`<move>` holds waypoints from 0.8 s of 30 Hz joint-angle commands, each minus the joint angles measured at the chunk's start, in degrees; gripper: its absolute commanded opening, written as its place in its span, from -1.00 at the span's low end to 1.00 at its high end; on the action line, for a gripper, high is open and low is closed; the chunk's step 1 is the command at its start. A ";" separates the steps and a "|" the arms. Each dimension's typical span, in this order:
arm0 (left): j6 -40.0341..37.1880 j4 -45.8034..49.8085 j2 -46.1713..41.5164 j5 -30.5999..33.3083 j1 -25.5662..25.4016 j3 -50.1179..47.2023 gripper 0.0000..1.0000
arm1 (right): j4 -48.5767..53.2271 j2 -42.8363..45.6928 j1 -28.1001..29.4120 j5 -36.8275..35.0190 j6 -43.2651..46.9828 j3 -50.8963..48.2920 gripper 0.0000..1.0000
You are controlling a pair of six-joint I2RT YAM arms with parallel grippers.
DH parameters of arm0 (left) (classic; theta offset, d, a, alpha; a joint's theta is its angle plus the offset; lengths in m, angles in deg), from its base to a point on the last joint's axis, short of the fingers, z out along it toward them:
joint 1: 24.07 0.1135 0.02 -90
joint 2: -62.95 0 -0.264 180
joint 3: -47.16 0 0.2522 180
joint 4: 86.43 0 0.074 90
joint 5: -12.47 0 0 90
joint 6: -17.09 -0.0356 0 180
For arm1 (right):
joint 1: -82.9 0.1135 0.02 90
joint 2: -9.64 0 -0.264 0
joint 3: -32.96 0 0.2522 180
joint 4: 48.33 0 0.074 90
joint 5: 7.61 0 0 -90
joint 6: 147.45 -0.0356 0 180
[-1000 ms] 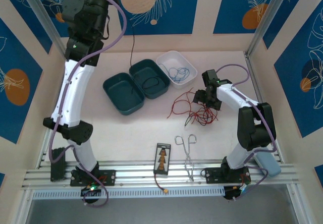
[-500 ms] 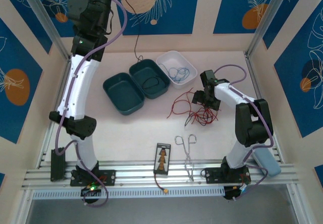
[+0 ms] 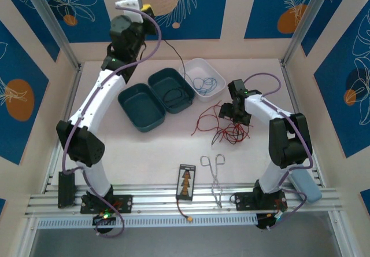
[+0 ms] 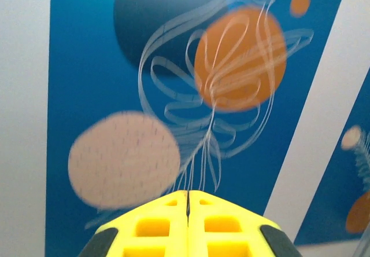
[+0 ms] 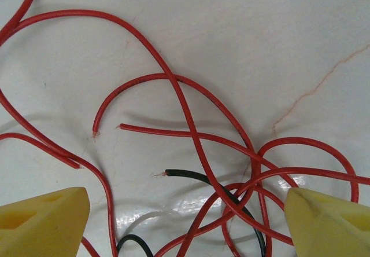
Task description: Untangle the cables
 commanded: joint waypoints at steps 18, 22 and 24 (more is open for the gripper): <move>-5.98 3.63 2.71 9.24 4.38 -1.56 -1.00 | 3.40 6.24 2.03 -0.06 -0.34 0.61 0.73; -7.60 0.54 6.01 8.31 5.06 2.08 -1.00 | 4.41 8.08 2.81 0.34 -0.29 1.19 0.69; -7.79 -1.94 7.07 7.07 4.99 3.27 -1.00 | 4.41 8.97 3.29 0.74 -0.52 1.20 0.67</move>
